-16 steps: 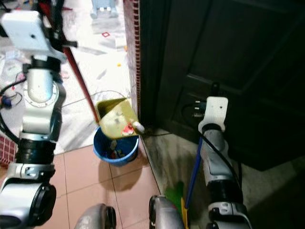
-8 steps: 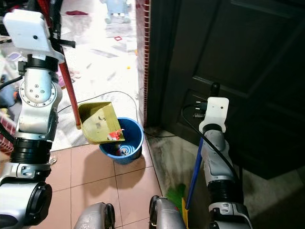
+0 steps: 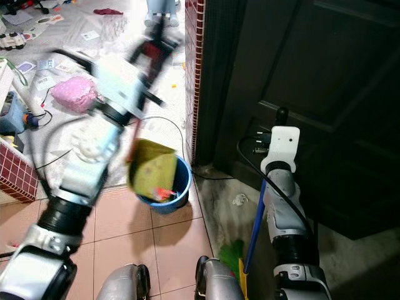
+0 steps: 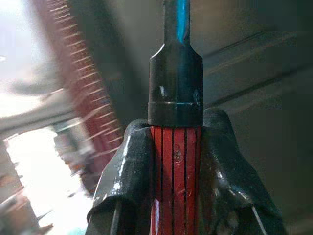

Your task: Sweep floor

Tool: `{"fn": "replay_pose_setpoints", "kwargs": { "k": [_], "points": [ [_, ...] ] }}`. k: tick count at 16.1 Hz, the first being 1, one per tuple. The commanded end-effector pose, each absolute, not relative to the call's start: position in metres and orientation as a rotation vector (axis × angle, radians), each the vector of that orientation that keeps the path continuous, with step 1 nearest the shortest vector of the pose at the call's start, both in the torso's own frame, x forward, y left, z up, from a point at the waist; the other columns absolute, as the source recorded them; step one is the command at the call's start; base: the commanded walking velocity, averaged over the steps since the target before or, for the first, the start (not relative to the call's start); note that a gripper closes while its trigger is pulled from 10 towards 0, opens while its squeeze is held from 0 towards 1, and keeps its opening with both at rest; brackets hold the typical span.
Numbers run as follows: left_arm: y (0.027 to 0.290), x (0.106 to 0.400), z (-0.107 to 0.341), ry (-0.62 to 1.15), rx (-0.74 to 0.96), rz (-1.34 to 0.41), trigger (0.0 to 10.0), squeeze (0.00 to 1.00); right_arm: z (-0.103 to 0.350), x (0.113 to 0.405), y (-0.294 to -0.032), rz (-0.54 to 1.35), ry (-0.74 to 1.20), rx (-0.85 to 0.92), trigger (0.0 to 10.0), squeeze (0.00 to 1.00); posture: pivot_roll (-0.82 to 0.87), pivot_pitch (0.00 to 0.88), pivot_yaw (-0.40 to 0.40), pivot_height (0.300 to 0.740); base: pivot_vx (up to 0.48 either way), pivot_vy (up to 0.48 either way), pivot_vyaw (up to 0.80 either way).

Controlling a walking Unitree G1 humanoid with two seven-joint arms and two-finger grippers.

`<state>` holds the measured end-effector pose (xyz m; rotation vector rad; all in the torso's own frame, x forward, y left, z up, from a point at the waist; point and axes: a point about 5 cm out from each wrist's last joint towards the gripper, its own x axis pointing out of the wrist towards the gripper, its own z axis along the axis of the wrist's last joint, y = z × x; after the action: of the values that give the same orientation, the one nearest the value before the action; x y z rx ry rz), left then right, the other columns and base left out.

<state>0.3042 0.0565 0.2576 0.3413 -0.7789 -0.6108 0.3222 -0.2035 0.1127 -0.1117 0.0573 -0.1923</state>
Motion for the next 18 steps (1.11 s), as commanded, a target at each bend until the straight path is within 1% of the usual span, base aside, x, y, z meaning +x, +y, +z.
{"fn": "replay_pose_setpoints", "kwargs": {
  "k": [1, 2, 4, 5, 7, 9, 10, 13, 14, 16, 17, 18],
  "points": [
    [0.035, 0.283, 0.263, -0.864, 0.396, -0.786, 10.0, 0.0, 0.124, 0.326, -0.204, -0.188, 0.006, -0.139, 10.0, 0.0, -0.08, 0.127, -0.008, 0.74, 0.0, 0.0, 0.0],
    [0.024, 0.273, 0.257, -0.861, 0.448, -0.904, 10.0, 0.0, 0.125, 0.326, -0.205, -0.189, 0.005, -0.139, 10.0, 0.0, -0.08, 0.127, -0.009, 0.74, 0.0, 0.0, 0.0],
    [0.014, 0.262, 0.25, -0.862, 0.537, -1.04, 10.0, 0.0, 0.125, 0.327, -0.204, -0.185, 0.003, -0.138, 10.0, 0.0, -0.08, 0.126, -0.01, 0.74, 0.0, 0.0, 0.0],
    [0.012, 0.26, 0.25, -0.861, 0.564, -1.07, 10.0, 0.0, 0.125, 0.328, -0.203, -0.181, 0.003, -0.139, 10.0, 0.0, -0.08, 0.125, -0.011, 0.74, 0.0, 0.0, 0.0],
    [0.013, 0.261, 0.255, -0.857, 0.542, -1.059, 10.0, 0.0, 0.126, 0.329, -0.202, -0.178, 0.0, -0.136, 10.0, 0.0, -0.07, 0.124, -0.011, 0.74, 0.0, 0.0, 0.0],
    [0.021, 0.268, 0.264, -0.854, 0.498, -0.974, 10.0, 0.0, 0.126, 0.33, -0.201, -0.176, -0.004, -0.135, 10.0, 0.0, -0.07, 0.123, -0.011, 0.74, 0.0, 0.0, 0.0],
    [0.032, 0.276, 0.28, -0.884, 0.437, -0.852, 10.0, 0.0, 0.126, 0.331, -0.201, -0.171, -0.007, -0.129, 10.0, 0.0, -0.07, 0.123, -0.011, 0.74, 0.0, 0.0, 0.0],
    [0.057, 0.29, 0.311, -0.939, 0.329, -0.636, 10.0, 0.0, 0.126, 0.331, -0.196, -0.147, -0.008, -0.121, 10.0, 0.0, -0.07, 0.124, -0.016, 0.74, 0.0, 0.0, 0.0],
    [0.073, 0.296, 0.327, -0.971, 0.296, -0.521, 10.0, 0.0, 0.126, 0.332, -0.193, -0.133, -0.01, -0.121, 10.0, 0.0, -0.06, 0.121, -0.019, 0.74, 0.0, 0.0, 0.0],
    [0.085, 0.299, 0.339, -1.005, 0.3, -0.431, 10.0, 0.0, 0.125, 0.332, -0.191, -0.126, -0.011, -0.121, 10.0, 0.0, -0.06, 0.12, -0.021, 0.74, 0.0, 0.0, 0.0],
    [0.102, 0.302, 0.355, -1.043, 0.316, -0.314, 10.0, 0.0, 0.124, 0.333, -0.189, -0.12, -0.01, -0.121, 10.0, 0.0, -0.05, 0.118, -0.021, 0.74, 0.0, 0.0, 0.0],
    [0.108, 0.304, 0.358, -1.045, 0.34, -0.277, 10.0, 0.0, 0.124, 0.333, -0.189, -0.12, -0.009, -0.12, 10.0, 0.0, -0.05, 0.116, -0.021, 0.74, 0.0, 0.0, 0.0]
  ]
}}
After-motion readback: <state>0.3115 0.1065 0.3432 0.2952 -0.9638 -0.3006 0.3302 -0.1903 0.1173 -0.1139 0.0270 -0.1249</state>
